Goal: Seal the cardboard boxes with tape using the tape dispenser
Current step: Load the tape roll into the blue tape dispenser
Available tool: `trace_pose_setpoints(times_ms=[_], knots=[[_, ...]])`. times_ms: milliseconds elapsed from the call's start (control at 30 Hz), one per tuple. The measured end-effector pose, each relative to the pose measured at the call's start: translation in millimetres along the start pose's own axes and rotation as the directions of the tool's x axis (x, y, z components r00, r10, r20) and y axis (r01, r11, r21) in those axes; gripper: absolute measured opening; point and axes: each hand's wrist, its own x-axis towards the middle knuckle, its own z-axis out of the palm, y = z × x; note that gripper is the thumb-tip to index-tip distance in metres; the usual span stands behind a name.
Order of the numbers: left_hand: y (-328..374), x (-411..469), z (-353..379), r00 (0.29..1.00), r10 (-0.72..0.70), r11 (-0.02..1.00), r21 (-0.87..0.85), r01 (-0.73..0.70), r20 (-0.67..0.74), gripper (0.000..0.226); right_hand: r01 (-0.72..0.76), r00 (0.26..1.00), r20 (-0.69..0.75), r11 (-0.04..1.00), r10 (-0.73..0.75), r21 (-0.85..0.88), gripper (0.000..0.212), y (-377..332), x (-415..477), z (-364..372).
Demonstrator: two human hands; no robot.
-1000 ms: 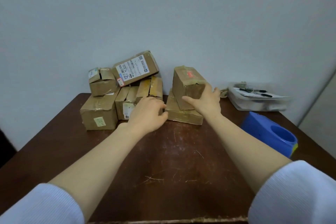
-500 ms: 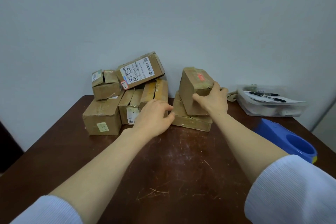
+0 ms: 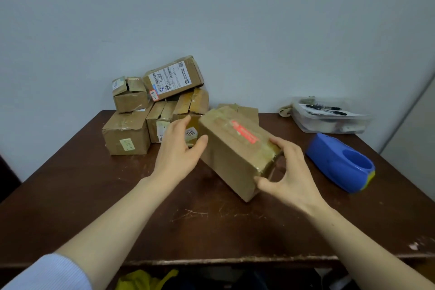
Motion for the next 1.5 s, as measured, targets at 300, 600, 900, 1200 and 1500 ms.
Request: trace_pose_setpoints(times_ms=[300,600,900,1200,1500], knots=[[-8,-28,-3,0.905,0.316,0.9,0.212,-0.381,0.285,0.072,0.018,0.923,0.375,0.985,-0.082,0.172,0.09,6,6,11],[2,-11,5,0.768,0.324,0.795,0.281,-0.537,0.553,0.091,-0.141,0.987,0.101,0.976,0.125,0.164,0.056,37,17,-32],[16,0,6,0.787,0.255,0.798,0.337,-0.499,0.562,0.083,0.211,0.944,0.273,0.975,-0.185,-0.069,0.027,-7,25,-7],[17,2,8,0.765,0.264,0.79,0.324,-0.521,0.588,0.083,0.053,0.918,0.393,0.999,-0.048,-0.002,0.027,-13,48,-12],[20,3,19,0.679,0.169,0.697,0.401,-0.595,0.715,0.1,0.14,0.936,0.321,0.99,-0.141,0.027,0.041,10,43,-1]])
